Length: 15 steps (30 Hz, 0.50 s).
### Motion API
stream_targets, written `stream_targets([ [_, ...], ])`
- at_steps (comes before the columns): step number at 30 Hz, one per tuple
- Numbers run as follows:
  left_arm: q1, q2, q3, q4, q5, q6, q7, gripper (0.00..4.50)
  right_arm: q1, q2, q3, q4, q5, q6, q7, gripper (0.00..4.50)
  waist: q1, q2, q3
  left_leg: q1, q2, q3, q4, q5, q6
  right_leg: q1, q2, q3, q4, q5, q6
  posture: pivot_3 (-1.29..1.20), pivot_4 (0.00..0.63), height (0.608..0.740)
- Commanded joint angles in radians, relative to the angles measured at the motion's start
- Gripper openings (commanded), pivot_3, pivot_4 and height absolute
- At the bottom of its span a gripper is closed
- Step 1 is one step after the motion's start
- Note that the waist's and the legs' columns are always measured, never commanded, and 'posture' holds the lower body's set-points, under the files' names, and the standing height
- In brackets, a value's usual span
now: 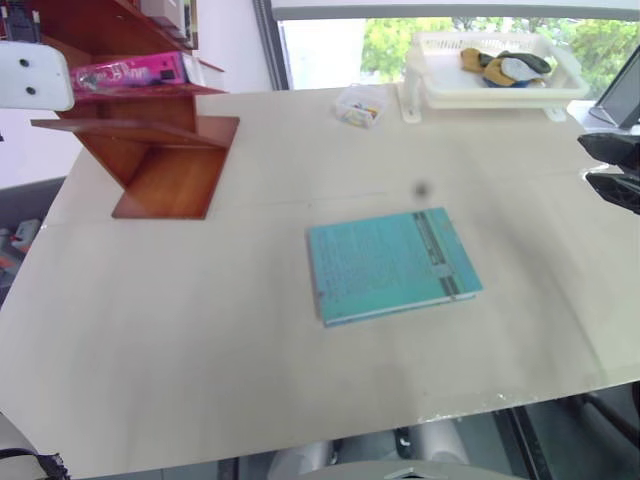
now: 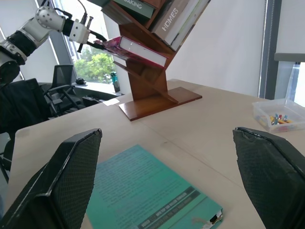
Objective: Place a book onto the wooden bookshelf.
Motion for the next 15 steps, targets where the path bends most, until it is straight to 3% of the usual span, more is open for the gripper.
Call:
stream_targets([
  [1,-0.046,0.026,-0.001,0.096,0.044,-0.048,0.077,0.19,-0.021,-0.007,-0.024,-0.026,0.012,-0.008,0.013,4.50,0.000,0.000,0.000,0.000,0.000,0.000,0.000,0.000,0.000,0.000,0.000,0.000,0.000,0.000,0.000,0.00,0.150,0.740],
  [6,-0.082,0.014,-0.033,0.198,0.066,-0.100,0.110,0.19,-0.013,-0.007,-0.031,-0.033,0.012,-0.010,0.007,4.50,-0.016,0.000,0.000,0.001,0.000,0.002,0.000,0.000,0.000,0.000,0.000,0.001,0.001,0.000,0.000,0.00,0.150,0.740],
  [7,-0.091,0.011,-0.040,0.215,0.077,-0.100,0.116,0.99,-0.009,-0.006,-0.033,-0.038,0.013,-0.010,0.004,4.50,-0.020,0.000,0.000,0.001,0.000,0.002,0.000,0.000,0.000,0.000,0.000,0.001,0.001,0.000,0.000,0.00,0.150,0.740],
  [9,-0.104,0.006,-0.046,0.241,0.080,-0.091,0.106,1.54,-0.003,-0.005,-0.036,-0.043,0.013,-0.011,0.000,4.50,-0.028,0.000,0.000,0.002,0.000,0.003,0.000,0.000,0.000,0.000,0.000,0.002,0.001,0.000,0.000,0.00,0.150,0.740],
  [15,-0.132,0.023,-0.067,0.289,0.139,-0.085,0.176,4.25,0.006,-0.004,-0.053,-0.051,0.021,-0.015,-0.007,4.50,-0.020,0.000,0.000,0.001,0.000,0.002,0.000,0.000,0.001,0.000,0.000,0.001,0.002,0.000,0.000,0.00,0.150,0.740],
])
